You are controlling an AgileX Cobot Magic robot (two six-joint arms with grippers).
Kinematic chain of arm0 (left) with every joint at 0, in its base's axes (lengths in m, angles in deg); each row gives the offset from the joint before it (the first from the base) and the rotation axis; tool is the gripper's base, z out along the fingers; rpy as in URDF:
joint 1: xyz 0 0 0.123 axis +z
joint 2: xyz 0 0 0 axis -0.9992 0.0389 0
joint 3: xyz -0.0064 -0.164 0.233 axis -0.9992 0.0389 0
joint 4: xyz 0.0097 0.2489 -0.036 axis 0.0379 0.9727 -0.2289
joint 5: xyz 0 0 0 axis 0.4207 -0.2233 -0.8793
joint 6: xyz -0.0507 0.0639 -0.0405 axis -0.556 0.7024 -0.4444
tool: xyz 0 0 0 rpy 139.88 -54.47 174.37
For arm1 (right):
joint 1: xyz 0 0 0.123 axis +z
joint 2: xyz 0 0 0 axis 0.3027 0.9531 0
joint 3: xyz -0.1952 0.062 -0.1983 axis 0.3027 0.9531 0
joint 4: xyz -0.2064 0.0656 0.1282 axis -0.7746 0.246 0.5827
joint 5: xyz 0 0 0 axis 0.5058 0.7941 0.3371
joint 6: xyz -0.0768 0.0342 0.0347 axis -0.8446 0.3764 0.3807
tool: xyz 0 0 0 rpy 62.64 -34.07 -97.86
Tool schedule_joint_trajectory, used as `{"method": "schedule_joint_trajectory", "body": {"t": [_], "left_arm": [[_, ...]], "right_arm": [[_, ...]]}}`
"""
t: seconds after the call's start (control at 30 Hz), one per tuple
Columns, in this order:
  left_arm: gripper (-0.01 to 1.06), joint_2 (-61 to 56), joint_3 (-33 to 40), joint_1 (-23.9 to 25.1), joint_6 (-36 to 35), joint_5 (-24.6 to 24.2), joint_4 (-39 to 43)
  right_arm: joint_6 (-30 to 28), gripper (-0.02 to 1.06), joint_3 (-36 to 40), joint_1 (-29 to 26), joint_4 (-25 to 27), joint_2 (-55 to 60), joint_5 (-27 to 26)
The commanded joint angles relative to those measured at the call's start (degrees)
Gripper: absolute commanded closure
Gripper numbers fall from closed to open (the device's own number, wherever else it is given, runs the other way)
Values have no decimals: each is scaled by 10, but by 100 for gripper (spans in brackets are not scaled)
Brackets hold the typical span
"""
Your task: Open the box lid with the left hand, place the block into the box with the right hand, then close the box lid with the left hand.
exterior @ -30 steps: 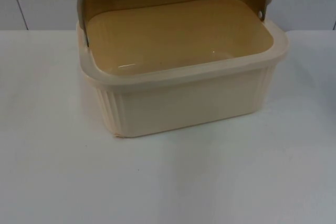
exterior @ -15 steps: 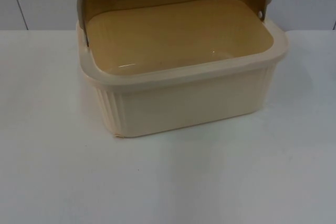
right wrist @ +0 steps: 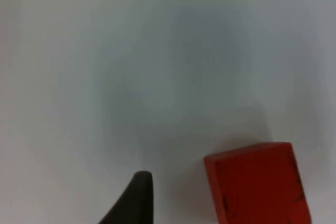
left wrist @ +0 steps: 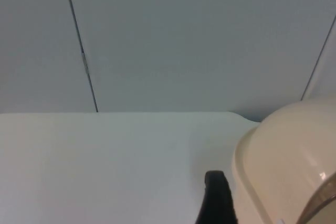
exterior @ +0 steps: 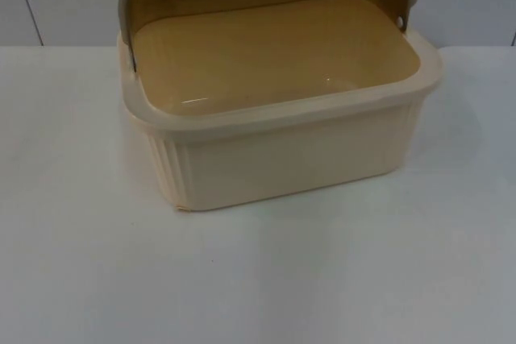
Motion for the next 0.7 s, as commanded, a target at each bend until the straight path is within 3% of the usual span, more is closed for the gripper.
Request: {"method": "schedule_joint_trajectory", "body": {"t": [0.0,0.33,0.43,0.67], "left_arm": [[47,-5,2,-3,-3,-1,-8],[47,-5,2,-3,2,-1,-8],[47,-5,2,-3,5,-1,-6],[47,-5,2,-3,5,-1,1]], "right_arm": [[-3,-1,-3,-14,-7,8,-7],[-56,-1,-5,-16,7,70,-3],[-60,-1,-30,-15,3,102,26],[-83,-1,-59,-15,3,133,38]]}}
